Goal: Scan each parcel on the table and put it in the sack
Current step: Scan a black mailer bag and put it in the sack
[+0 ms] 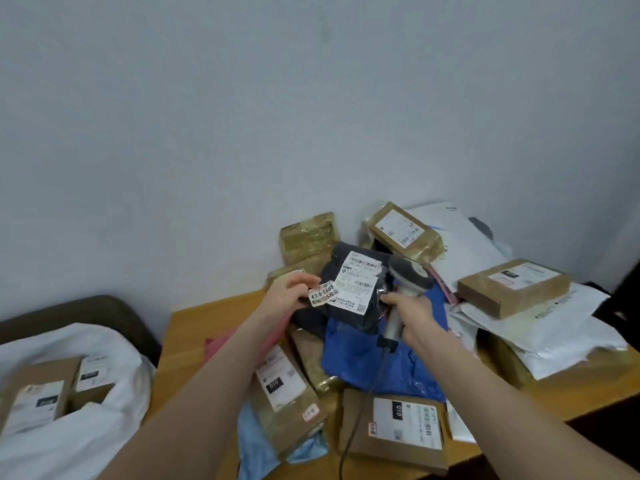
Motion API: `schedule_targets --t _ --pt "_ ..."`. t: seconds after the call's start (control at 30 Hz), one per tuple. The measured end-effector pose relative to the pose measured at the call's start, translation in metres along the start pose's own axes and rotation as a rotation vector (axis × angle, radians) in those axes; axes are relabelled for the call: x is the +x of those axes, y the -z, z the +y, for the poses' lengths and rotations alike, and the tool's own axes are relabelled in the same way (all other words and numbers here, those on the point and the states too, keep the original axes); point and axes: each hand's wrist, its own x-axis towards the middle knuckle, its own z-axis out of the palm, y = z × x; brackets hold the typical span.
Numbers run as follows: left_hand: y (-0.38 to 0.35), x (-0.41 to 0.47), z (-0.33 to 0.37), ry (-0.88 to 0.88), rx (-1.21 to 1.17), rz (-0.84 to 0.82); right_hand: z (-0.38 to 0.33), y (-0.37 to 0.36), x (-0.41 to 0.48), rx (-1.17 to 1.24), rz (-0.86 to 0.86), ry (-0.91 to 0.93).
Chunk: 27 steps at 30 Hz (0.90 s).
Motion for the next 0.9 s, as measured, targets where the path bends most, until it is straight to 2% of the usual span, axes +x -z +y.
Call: schedule_targets --t 0.03,0.1,0.2,0.47,0.7,0.9 --pt "0.011 0.000 0.000 0.023 -0.107 0.061 0.004 -0.012 -0.004 -0.020 -0.021 0.017" --pt "0.036 0.000 0.000 0.086 -0.141 0.106 0.012 -0.035 -0.010 -0.064 -0.065 0.053" --pt "0.070 -0.003 -0.002 0.174 -0.116 0.042 0.022 -0.066 -0.019 -0.138 -0.103 0.122" --pt "0.138 -0.012 -0.008 0.232 -0.142 -0.002 0.055 -0.130 -0.037 -0.196 -0.190 0.154" --pt "0.167 -0.009 -0.035 0.192 -0.163 0.203 0.074 -0.144 -0.056 -0.268 -0.145 0.164" --pt "0.187 -0.014 -0.056 0.172 -0.152 0.326 0.096 -0.146 -0.103 -0.353 -0.338 0.034"
